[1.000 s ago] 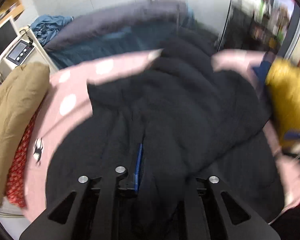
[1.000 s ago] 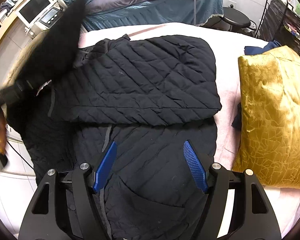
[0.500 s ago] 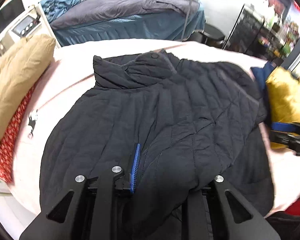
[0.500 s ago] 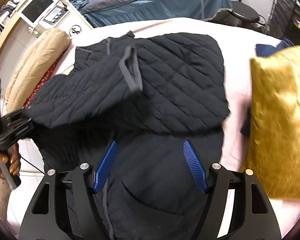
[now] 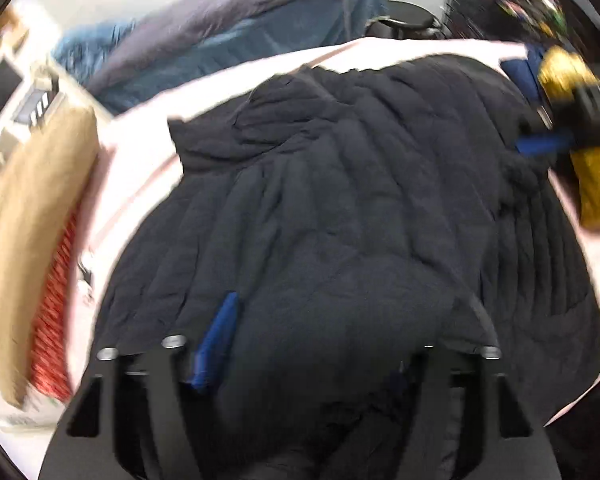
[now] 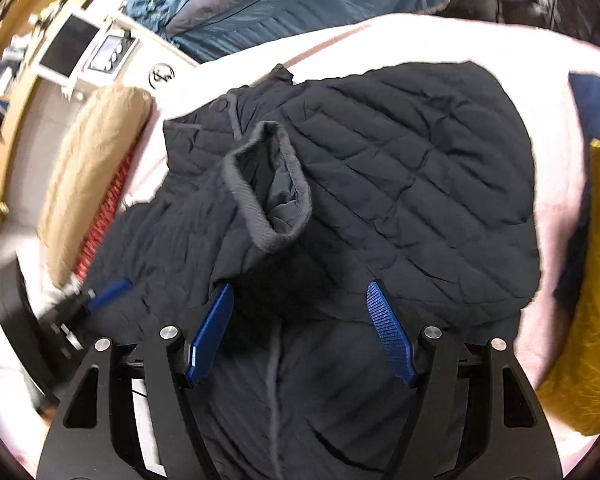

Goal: Fold large clothes

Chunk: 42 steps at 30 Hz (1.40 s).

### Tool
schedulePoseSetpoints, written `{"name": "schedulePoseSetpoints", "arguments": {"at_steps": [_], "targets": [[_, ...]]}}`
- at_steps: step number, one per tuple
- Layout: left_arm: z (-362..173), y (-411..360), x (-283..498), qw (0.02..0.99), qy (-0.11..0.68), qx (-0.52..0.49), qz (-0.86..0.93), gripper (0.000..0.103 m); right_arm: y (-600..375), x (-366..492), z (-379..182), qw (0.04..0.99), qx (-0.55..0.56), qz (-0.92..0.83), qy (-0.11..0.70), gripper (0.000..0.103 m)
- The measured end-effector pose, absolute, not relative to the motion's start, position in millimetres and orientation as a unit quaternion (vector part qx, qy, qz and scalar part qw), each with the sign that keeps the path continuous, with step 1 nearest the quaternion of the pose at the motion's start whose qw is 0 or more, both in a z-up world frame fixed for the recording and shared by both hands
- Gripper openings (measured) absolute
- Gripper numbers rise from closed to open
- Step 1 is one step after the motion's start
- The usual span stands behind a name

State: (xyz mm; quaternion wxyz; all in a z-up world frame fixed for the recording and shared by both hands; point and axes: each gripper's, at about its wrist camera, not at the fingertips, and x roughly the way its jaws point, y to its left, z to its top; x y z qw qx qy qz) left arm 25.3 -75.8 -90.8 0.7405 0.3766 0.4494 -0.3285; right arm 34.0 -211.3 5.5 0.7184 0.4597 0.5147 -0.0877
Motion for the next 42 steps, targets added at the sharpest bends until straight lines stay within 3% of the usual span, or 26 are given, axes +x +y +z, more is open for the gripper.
{"name": "schedulePoseSetpoints", "arguments": {"at_steps": [2, 8, 12, 16, 22, 27, 31, 35, 39, 42], "targets": [[-82.7, -76.8, 9.9, 0.739, 0.428, 0.391, -0.344, 0.082, -214.1, 35.2, 6.3, 0.722, 0.476, -0.086, 0.496, 0.069], [-42.0, -52.4, -5.6, 0.775, 0.427, 0.3, -0.356, 0.084, -227.1, 36.3, 10.9, 0.71, 0.516, -0.093, 0.469, 0.069], [-12.7, -10.7, 27.0, 0.809, 0.456, 0.178, -0.326, 0.084, -238.5, 23.5, 9.2, 0.698, 0.539, -0.112, 0.459, 0.069], [5.8, 56.7, 96.2, 0.824, 0.49, -0.005, -0.284, 0.084, -246.8, 18.3, 6.8, 0.694, 0.547, -0.113, 0.454, 0.069], [-55.7, 118.7, 192.4, 0.775, 0.588, -0.128, -0.194, 0.082, -235.3, 45.7, -1.1, 0.703, 0.511, -0.094, 0.485, 0.069], [-124.0, 137.8, 223.0, 0.684, 0.652, -0.262, -0.197, 0.082, -225.5, 60.9, -15.5, 0.707, 0.476, -0.099, 0.514, 0.069], [-166.3, 121.1, 239.3, 0.649, 0.686, -0.268, -0.191, 0.082, -217.7, 67.0, -24.7, 0.704, 0.465, -0.091, 0.529, 0.069], [-162.0, 101.4, 254.9, 0.651, 0.675, -0.268, -0.22, 0.056, -207.2, 71.7, -25.5, 0.712, 0.436, -0.08, 0.544, 0.067], [-142.2, 70.7, 270.2, 0.674, 0.662, -0.2, -0.261, 0.024, -198.2, 76.7, -23.8, 0.724, 0.399, -0.066, 0.559, 0.031], [-113.9, 46.4, 276.3, 0.705, 0.631, -0.138, -0.294, 0.019, -193.8, 82.0, -12.6, 0.748, 0.363, -0.077, 0.551, 0.012]]}}
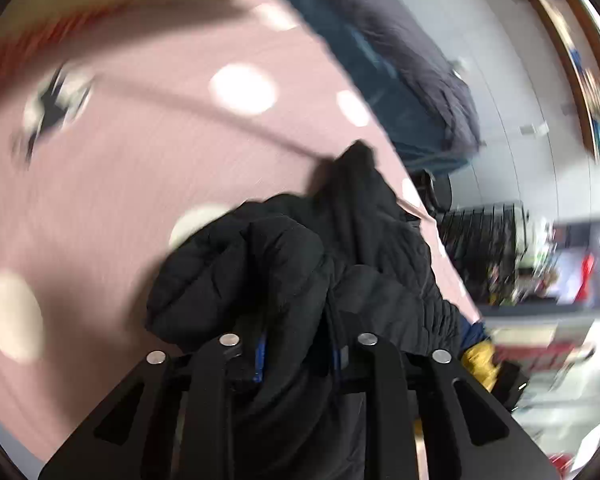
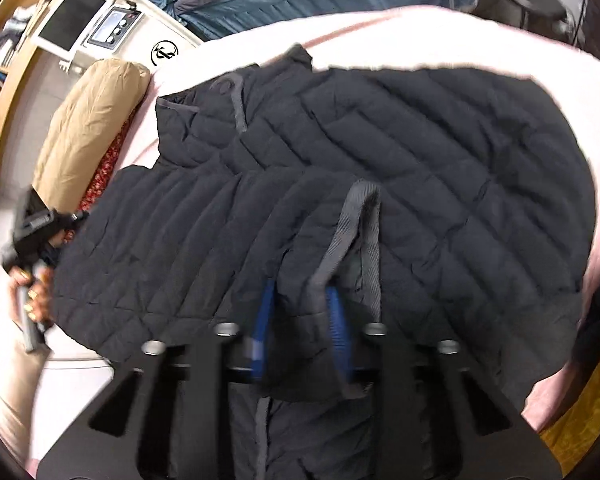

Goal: Fold large clothes

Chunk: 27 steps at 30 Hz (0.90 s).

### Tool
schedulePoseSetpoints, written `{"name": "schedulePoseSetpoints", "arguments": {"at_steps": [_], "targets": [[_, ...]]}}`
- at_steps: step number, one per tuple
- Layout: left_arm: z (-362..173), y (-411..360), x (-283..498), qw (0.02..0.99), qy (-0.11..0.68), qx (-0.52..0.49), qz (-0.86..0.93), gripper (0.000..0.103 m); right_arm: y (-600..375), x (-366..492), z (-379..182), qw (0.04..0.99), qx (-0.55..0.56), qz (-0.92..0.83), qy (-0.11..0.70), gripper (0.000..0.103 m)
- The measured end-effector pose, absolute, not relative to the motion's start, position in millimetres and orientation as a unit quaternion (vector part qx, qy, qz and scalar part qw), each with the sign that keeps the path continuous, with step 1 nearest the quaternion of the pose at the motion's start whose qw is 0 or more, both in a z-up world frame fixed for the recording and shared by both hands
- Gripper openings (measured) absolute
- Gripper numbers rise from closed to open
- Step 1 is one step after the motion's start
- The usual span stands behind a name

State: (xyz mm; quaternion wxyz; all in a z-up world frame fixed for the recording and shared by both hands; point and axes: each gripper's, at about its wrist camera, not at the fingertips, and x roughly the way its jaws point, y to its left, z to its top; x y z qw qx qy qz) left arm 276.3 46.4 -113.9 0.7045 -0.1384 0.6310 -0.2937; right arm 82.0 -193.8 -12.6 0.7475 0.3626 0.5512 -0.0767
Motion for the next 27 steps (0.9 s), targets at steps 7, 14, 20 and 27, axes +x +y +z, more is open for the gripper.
{"name": "schedulePoseSetpoints", "arguments": {"at_steps": [7, 14, 20, 27], "targets": [[-72.1, 60.3, 278.6, 0.785, 0.534, -0.118, -0.29, 0.016, -160.6, 123.6, 34.0, 0.829, 0.208, -0.101, 0.51, 0.009], [-147.2, 88.5, 274.1, 0.758, 0.632, -0.051, -0.154, 0.055, -142.9, 149.1, -31.5, 0.749, 0.164, -0.109, 0.633, 0.019], [-130.0, 123.4, 253.9, 0.786, 0.603, -0.088, -0.104, 0.083, -139.6, 134.8, -25.0, 0.754, 0.123, -0.141, 0.63, 0.055], [-72.7, 185.2, 207.6, 0.832, 0.53, -0.119, -0.109, 0.086, -168.4, 66.5, 12.4, 0.775, 0.221, -0.12, 0.58, 0.058]]}}
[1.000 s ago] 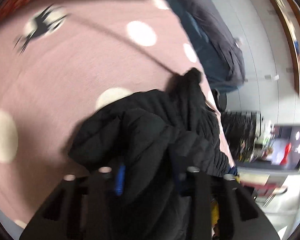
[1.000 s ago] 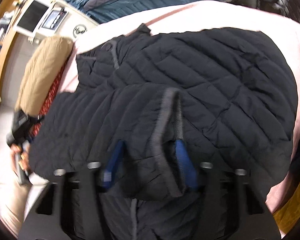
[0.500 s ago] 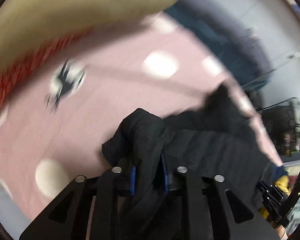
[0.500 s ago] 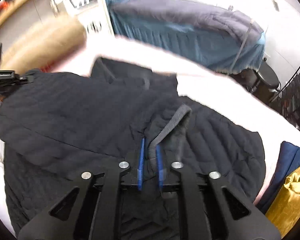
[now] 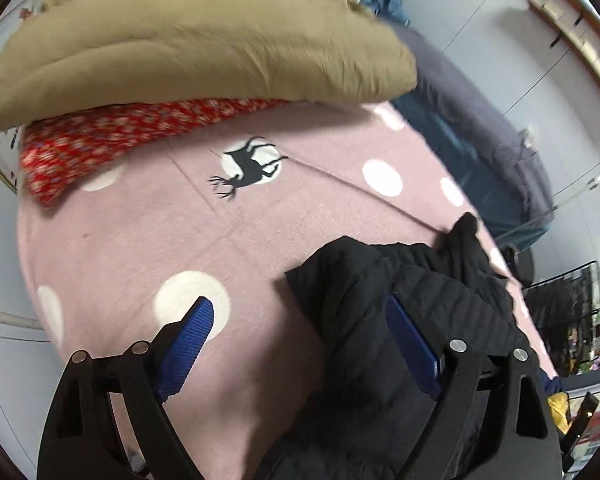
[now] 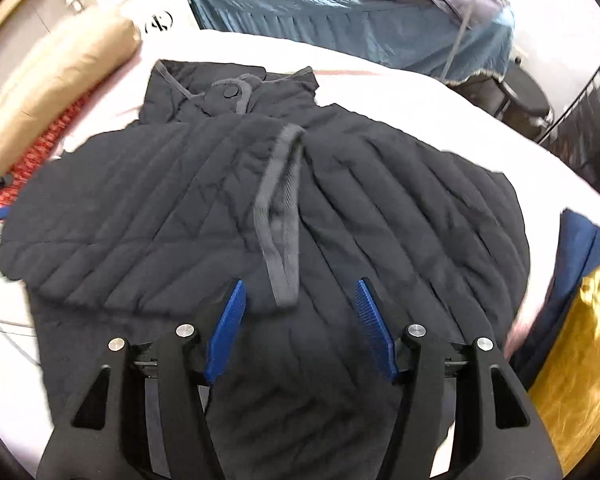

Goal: Fold large clothes

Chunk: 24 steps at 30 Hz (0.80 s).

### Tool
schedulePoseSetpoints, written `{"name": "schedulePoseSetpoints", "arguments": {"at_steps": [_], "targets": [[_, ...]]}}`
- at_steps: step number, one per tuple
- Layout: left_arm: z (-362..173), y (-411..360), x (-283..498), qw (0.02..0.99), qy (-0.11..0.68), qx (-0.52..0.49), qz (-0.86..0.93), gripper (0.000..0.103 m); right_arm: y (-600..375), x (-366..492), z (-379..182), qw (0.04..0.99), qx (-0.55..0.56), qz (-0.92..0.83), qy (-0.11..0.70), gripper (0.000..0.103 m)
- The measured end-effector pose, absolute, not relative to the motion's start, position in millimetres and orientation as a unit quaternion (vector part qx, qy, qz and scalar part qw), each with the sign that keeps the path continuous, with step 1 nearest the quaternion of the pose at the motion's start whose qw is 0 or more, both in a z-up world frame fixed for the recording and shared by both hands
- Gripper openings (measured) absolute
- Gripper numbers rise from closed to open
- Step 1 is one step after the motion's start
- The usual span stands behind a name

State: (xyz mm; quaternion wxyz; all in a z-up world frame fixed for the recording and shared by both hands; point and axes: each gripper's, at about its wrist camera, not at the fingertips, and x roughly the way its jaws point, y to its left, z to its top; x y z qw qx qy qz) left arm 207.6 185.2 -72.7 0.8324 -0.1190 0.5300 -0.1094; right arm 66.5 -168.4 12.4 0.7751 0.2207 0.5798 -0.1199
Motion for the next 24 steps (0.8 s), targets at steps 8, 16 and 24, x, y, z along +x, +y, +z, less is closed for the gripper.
{"name": "schedulePoseSetpoints", "arguments": {"at_steps": [8, 16, 24], "targets": [[-94.0, 196.3, 123.6, 0.813, 0.563, -0.045, -0.145, 0.084, -172.9, -20.6, 5.9, 0.736, 0.275, -0.132, 0.605, 0.058], [-133.5, 198.0, 48.4, 0.768, 0.613, -0.036, -0.183, 0.083, -148.4, -93.9, -4.3, 0.706, 0.295, -0.13, 0.631, 0.058], [-175.7, 186.4, -5.9, 0.713, 0.668, 0.013, -0.211, 0.083, -126.5, -141.6, -29.0, 0.664, 0.339, -0.099, 0.659, 0.058]]}}
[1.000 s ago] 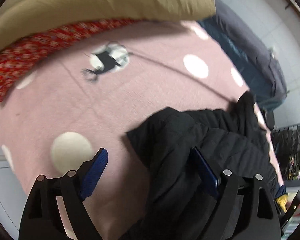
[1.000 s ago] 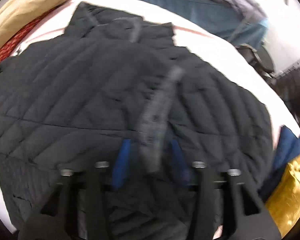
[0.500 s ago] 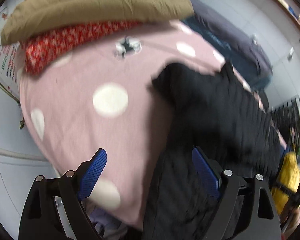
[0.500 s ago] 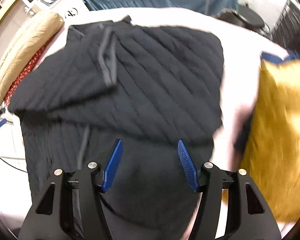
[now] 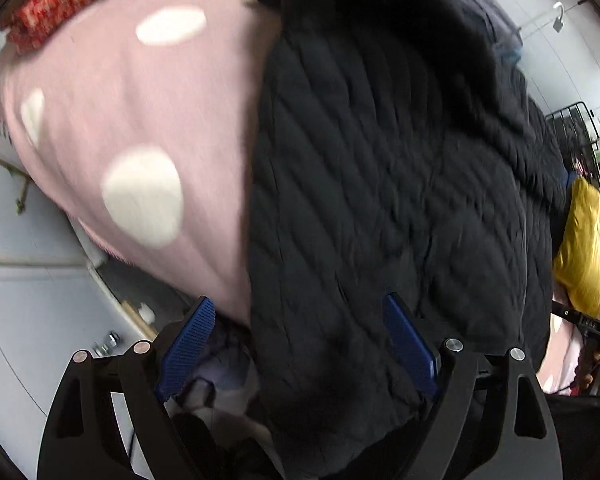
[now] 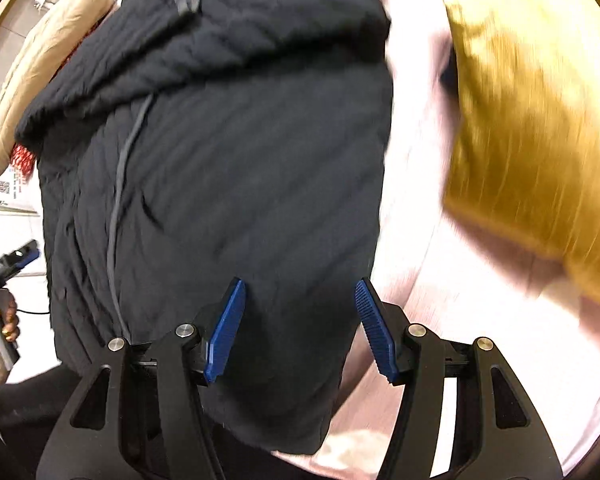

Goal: Fold large clothes

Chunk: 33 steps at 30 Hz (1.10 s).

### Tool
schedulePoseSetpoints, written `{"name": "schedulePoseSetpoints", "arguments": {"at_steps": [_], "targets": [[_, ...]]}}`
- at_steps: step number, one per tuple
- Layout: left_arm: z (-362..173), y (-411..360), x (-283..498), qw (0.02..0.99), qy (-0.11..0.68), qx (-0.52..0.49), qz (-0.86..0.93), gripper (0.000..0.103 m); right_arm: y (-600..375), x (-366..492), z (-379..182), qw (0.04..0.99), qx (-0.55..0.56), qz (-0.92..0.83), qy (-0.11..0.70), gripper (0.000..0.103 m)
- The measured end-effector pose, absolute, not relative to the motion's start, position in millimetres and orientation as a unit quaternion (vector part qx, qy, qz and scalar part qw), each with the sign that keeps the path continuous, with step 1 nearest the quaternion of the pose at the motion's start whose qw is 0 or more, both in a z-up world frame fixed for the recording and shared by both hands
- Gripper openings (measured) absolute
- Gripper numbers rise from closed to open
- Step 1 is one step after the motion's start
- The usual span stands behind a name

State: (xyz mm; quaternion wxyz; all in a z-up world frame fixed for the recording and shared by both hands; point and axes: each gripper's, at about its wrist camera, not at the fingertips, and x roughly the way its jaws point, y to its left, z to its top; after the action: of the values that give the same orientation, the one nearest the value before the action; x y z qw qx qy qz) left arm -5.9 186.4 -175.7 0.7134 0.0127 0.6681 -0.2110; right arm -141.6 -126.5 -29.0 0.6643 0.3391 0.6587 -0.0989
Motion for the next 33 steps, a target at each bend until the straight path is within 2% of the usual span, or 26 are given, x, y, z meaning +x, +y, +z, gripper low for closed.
{"name": "schedulePoseSetpoints", "arguments": {"at_steps": [1, 3, 7, 10, 12, 15, 19, 24, 29, 33], "targets": [[-180.0, 185.6, -9.3, 0.706, 0.675, 0.008, -0.211, 0.082, -125.3, -148.4, -32.6, 0.657, 0.351, -0.096, 0.66, 0.058], [-190.5, 184.2, -22.1, 0.689, 0.691, -0.004, -0.217, 0.073, -124.7, -158.8, -37.8, 0.643, 0.375, -0.089, 0.662, 0.058], [-198.8, 178.0, -37.8, 0.679, 0.699, 0.012, -0.225, 0.061, -119.0, -180.5, -47.2, 0.614, 0.431, -0.048, 0.66, 0.058], [-200.6, 179.5, -39.5, 0.676, 0.703, 0.004, -0.22, 0.039, -108.1, -186.7, -55.5, 0.599, 0.434, -0.021, 0.673, 0.058], [-195.4, 180.8, -36.8, 0.673, 0.703, -0.011, -0.23, 0.02, -103.8, -189.3, -62.2, 0.592, 0.445, -0.017, 0.672, 0.058], [-179.1, 177.5, -35.6, 0.676, 0.694, -0.003, -0.248, 0.01, -99.8, -187.9, -66.2, 0.591, 0.459, -0.013, 0.663, 0.058], [-149.7, 194.1, -32.4, 0.689, 0.674, -0.018, -0.267, 0.008, -93.9, -184.6, -51.5, 0.613, 0.451, -0.006, 0.648, 0.02], [-151.3, 220.8, -37.6, 0.679, 0.691, -0.018, -0.25, 0.007, -90.9, -189.8, -24.2, 0.631, 0.42, 0.003, 0.653, 0.013], [-174.1, 217.2, -39.5, 0.665, 0.712, 0.005, -0.225, 0.007, -96.1, -204.7, -35.2, 0.605, 0.433, -0.004, 0.668, 0.013], [-156.2, 195.7, -37.2, 0.678, 0.694, 0.051, -0.238, 0.007, -92.4, -196.3, -31.6, 0.61, 0.427, -0.01, 0.668, 0.013]]}}
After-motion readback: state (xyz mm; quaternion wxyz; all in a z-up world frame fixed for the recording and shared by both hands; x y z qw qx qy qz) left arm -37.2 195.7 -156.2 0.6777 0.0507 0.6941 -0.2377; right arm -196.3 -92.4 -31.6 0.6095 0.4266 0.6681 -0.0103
